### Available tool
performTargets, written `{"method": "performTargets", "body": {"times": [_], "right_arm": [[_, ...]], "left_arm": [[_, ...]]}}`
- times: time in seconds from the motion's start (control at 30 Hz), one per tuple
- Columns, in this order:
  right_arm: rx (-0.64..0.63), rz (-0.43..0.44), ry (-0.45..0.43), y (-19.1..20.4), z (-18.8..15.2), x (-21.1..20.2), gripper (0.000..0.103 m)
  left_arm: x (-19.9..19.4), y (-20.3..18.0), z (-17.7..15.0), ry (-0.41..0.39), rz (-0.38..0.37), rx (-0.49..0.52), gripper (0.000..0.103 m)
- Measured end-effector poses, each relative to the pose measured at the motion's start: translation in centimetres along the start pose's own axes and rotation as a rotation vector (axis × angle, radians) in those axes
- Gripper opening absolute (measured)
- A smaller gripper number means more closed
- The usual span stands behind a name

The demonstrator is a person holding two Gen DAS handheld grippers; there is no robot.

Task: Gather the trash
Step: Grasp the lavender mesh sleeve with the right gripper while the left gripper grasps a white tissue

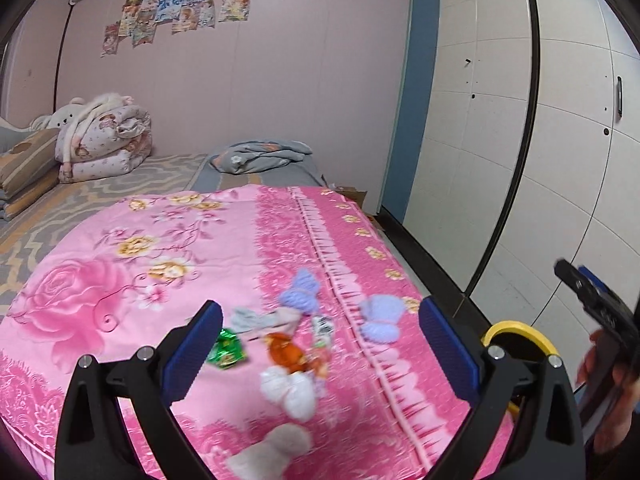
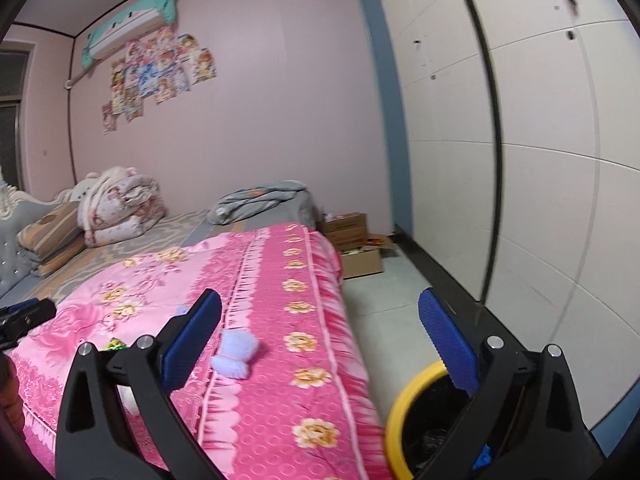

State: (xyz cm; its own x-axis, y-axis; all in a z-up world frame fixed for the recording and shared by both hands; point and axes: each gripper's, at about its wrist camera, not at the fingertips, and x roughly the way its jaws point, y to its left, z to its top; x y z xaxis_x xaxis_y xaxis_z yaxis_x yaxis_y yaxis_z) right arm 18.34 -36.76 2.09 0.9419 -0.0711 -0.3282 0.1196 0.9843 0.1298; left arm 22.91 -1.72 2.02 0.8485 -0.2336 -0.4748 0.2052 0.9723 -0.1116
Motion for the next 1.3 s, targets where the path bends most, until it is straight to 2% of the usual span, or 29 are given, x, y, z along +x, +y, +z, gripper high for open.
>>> {"method": "performTargets", "body": {"times": [0.17, 0.33, 0.47, 0.67, 0.97, 1.13, 1.17, 1.23, 1.27, 1.3], "right_arm": [[-0.01, 0.044, 0.05, 2.3, 0.1, 3.1, 0.095], [-0.017, 0.063, 0.114, 4.1, -0.6, 6.6, 0.095], [-0.015, 0.093, 0.216, 5.3, -2.1, 10.4, 0.095], [-0.017, 0.121, 0.339, 6.7, -4.5, 15.7, 0.095], [-0.056, 0.098, 0.45, 9.3, -7.7, 21.9, 0.095], [-0.055, 0.084, 0.482, 9.9, -9.0, 23.9, 0.094], [-0.057, 0.087, 0.488, 10.1, -9.2, 24.2, 0.093], [-0.06, 0.081, 0.49, 10.2, -9.5, 24.5, 0.084], [-0.075, 0.071, 0.497, 10.4, -9.7, 24.8, 0.074], [-0.084, 0.065, 0.502, 10.6, -9.9, 25.0, 0.069]], "left_arm": [[-0.3, 2.7, -2.0, 0.011, 0.007, 0.004, 0.095], [0.7, 4.9, -4.6, 0.061, -0.01, -0.019, 0.095], [2.3, 5.6, -6.7, 0.106, -0.012, -0.015, 0.095], [4.1, 6.0, -8.9, 0.151, -0.041, -0.007, 0.095], [7.1, 5.2, -10.9, 0.22, -0.044, 0.064, 0.095], [8.3, 5.1, -11.2, 0.239, -0.078, 0.055, 0.094], [8.4, 5.0, -11.2, 0.24, -0.082, 0.056, 0.094], [8.7, 4.8, -11.3, 0.244, -0.096, 0.063, 0.088], [8.8, 4.6, -11.3, 0.247, -0.106, 0.067, 0.085], [9.0, 4.5, -11.4, 0.251, -0.117, 0.07, 0.081]]}}
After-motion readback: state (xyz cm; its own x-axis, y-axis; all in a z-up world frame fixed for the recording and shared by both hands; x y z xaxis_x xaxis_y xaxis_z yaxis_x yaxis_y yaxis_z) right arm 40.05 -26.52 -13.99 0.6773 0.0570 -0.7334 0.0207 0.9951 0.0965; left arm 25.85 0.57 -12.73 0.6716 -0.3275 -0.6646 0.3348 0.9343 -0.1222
